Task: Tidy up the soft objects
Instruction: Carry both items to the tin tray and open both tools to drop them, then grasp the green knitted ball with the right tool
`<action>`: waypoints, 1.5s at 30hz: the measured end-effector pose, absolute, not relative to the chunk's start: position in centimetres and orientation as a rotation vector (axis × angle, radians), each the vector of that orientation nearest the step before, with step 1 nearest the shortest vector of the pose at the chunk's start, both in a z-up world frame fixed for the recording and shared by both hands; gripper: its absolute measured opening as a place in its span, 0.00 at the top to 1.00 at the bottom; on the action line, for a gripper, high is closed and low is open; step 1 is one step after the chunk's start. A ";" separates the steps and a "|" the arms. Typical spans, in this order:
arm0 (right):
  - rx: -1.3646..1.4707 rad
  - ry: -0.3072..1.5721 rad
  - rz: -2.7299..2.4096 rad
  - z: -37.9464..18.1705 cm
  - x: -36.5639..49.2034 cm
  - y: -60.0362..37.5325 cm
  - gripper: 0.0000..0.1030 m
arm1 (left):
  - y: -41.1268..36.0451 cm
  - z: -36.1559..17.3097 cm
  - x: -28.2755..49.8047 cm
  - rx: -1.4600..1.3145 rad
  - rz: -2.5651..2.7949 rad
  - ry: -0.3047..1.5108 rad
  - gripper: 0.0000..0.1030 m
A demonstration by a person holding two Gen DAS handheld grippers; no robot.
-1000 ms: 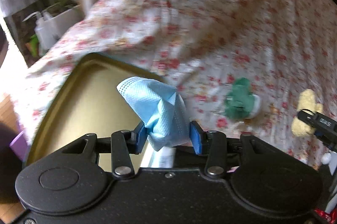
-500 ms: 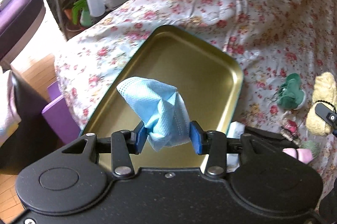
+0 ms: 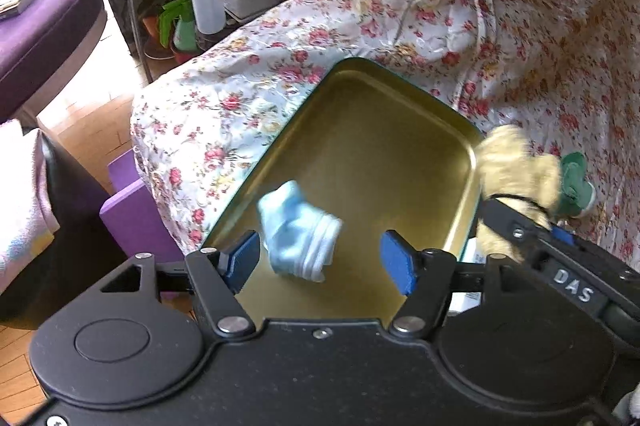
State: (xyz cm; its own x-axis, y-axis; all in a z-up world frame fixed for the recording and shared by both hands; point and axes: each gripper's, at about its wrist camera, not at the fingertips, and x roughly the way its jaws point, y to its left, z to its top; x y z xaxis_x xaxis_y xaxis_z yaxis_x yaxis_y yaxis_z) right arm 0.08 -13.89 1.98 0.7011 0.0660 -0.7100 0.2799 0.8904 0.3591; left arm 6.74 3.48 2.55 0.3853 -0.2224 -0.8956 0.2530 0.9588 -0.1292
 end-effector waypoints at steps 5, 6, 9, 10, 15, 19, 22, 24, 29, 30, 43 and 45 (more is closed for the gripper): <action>0.473 0.814 -0.140 1.7 0.8 -12.5 0.52 | 4.9 2.9 7.0 -0.001 -0.298 1.135 0.39; 0.466 0.814 -0.141 1.8 0.9 -12.3 0.52 | 5.1 3.0 7.1 -0.006 -0.295 1.133 0.39; 0.431 0.809 -0.153 2.2 0.7 -12.1 0.52 | 5.6 3.1 7.2 -0.014 -0.286 1.124 0.39; 0.423 0.809 -0.157 2.4 0.5 -12.2 0.52 | 5.7 3.2 7.2 -0.014 -0.283 1.122 0.39; 0.413 0.811 -0.185 2.9 -0.3 -13.3 0.52 | 5.7 3.2 7.1 -0.011 -0.276 1.119 0.39; 0.388 0.812 -0.219 3.1 -1.6 -14.4 0.51 | 5.6 3.2 7.0 -0.007 -0.273 1.118 0.39; 0.382 0.806 -0.253 3.1 -2.8 -15.8 0.49 | 5.2 3.3 6.8 0.003 -0.276 1.115 0.39; 0.383 0.801 -0.283 3.1 -3.8 -16.8 0.49 | 4.8 3.3 6.6 0.012 -0.278 1.112 0.39; 0.392 0.791 -0.389 3.0 -6.3 -20.3 0.47 | 3.2 3.2 6.2 0.041 -0.295 1.114 0.39; 0.397 0.790 -0.410 3.0 -6.7 -20.9 0.46 | 2.8 3.2 6.1 0.049 -0.298 1.114 0.39; 0.500 0.749 -0.685 3.4 -12.1 -29.8 0.43 | -2.9 2.4 4.2 0.146 -0.382 1.125 0.39; 0.534 0.751 -0.708 3.1 -12.8 -31.0 0.42 | -3.8 2.3 3.9 0.161 -0.400 1.125 0.39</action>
State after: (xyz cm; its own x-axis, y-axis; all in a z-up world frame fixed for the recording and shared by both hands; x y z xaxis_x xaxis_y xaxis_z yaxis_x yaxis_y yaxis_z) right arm -12.76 -30.97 3.07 0.5245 -0.3804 -0.7617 0.7381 0.6491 0.1841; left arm 3.92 -3.81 2.31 0.3696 -0.2296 -0.9004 0.3898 0.9179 -0.0740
